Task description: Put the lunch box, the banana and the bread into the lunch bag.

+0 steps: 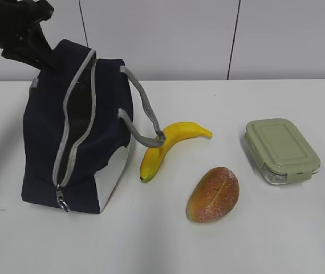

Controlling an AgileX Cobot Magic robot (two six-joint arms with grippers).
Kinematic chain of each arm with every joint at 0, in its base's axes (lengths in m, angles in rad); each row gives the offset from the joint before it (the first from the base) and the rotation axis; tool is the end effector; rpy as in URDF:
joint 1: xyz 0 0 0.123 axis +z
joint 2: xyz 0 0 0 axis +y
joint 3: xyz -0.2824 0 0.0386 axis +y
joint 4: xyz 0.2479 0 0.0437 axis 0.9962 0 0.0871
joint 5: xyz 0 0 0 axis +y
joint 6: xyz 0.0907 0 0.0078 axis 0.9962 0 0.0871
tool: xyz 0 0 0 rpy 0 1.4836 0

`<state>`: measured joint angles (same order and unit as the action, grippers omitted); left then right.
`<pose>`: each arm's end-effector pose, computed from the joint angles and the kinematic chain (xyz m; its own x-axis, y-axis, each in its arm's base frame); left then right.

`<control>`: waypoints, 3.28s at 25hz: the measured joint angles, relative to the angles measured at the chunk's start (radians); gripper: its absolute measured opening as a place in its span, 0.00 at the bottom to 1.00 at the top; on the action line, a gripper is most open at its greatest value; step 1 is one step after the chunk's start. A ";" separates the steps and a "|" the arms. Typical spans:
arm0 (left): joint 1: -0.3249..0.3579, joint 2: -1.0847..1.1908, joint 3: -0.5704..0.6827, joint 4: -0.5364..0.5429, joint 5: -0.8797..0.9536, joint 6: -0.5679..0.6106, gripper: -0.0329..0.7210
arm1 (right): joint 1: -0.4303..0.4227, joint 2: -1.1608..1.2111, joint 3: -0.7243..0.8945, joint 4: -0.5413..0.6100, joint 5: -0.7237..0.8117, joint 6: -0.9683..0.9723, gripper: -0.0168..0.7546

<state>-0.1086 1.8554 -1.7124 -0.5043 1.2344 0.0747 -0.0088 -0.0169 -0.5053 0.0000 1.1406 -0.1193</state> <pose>0.3868 -0.0840 0.3143 -0.9625 0.0107 -0.2712 0.1403 0.8749 -0.4635 -0.0115 0.0001 0.2721 -0.5040 -0.1146 -0.8561 -0.0515 0.9934 -0.1026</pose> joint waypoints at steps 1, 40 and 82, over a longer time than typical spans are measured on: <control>0.000 -0.002 0.000 -0.002 0.000 0.000 0.03 | 0.000 0.003 -0.004 0.000 0.000 0.000 0.51; -0.002 -0.004 0.000 -0.011 0.000 0.037 0.03 | -0.220 1.656 -0.708 0.552 0.026 -0.484 0.79; -0.002 -0.004 0.000 -0.011 0.000 0.074 0.03 | -0.237 2.229 -1.075 0.700 0.074 -0.652 0.66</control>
<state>-0.1102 1.8513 -1.7124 -0.5155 1.2344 0.1491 -0.2455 2.2122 -1.5804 0.6999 1.2143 -0.7710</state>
